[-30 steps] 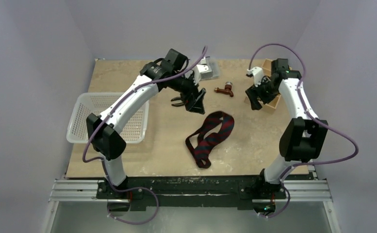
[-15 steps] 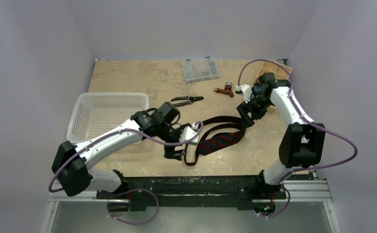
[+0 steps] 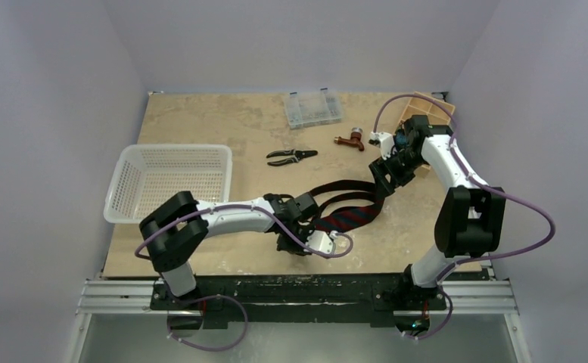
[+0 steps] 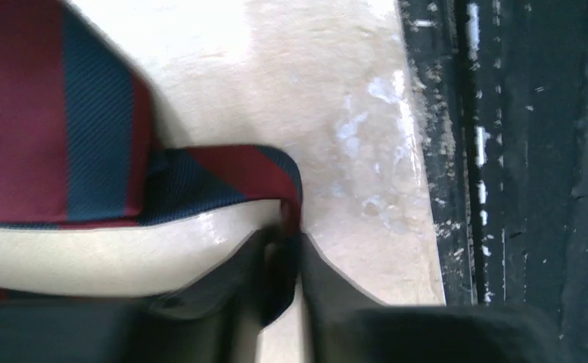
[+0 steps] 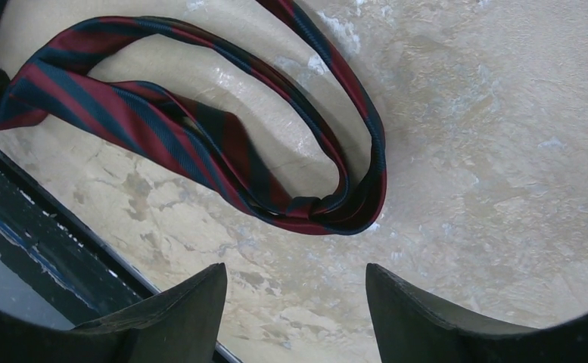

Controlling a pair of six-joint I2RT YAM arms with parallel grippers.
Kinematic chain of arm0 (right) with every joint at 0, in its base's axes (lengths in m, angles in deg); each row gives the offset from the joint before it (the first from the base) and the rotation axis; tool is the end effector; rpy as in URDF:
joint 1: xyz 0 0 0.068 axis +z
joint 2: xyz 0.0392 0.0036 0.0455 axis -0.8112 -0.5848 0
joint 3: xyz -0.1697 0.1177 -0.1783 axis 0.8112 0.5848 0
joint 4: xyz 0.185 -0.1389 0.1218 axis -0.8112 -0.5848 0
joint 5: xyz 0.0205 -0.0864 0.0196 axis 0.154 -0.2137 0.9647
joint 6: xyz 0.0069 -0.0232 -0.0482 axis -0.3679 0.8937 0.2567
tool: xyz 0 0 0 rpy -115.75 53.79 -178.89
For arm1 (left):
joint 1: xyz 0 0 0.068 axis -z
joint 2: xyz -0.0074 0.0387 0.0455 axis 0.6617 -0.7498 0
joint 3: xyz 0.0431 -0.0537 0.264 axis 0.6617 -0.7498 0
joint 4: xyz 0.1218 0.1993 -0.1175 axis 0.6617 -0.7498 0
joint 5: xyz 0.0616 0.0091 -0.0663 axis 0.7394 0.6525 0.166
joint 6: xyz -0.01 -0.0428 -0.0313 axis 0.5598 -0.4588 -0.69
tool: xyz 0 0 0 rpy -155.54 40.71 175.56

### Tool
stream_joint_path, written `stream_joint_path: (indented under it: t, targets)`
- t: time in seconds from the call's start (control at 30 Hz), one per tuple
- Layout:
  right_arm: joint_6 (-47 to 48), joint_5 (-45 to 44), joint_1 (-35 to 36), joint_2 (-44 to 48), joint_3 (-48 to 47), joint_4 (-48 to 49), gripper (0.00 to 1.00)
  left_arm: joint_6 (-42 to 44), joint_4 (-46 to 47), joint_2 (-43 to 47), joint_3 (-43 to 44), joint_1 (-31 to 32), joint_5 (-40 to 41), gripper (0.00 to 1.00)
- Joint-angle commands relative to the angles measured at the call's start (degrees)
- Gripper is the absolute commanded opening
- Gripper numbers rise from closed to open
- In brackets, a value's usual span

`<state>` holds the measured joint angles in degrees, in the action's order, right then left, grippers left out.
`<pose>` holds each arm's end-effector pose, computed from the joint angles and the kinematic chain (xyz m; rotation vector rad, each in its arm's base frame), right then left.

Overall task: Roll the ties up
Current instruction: Flatten out the tie at the center of the board.

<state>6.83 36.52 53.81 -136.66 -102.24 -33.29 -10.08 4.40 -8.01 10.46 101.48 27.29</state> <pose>0.3035 0.0122 0.2466 -0.9238 2.6989 0.5083 0.1461 -0.2760 0.1640 2.2549 1.7721 -0.5241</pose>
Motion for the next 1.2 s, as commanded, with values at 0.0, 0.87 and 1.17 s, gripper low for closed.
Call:
stream_joint_path:
  t: [0.0,0.87,1.17]
  targets:
    - [-1.38,1.83,-0.04,1.00,-1.66,0.47,0.67,-4.00,-5.45,0.41,5.93,-1.97,3.80,0.10]
    - [4.60,-6.99,47.97,6.42,13.90,28.63,0.93,-26.42,-19.47,-9.41,27.37,-41.25,-23.17,0.00]
    - [7.35,-13.84,52.52,0.87,19.34,39.16,0.91,-26.21,-19.99,-10.60,26.71,-42.56,-23.71,0.00]
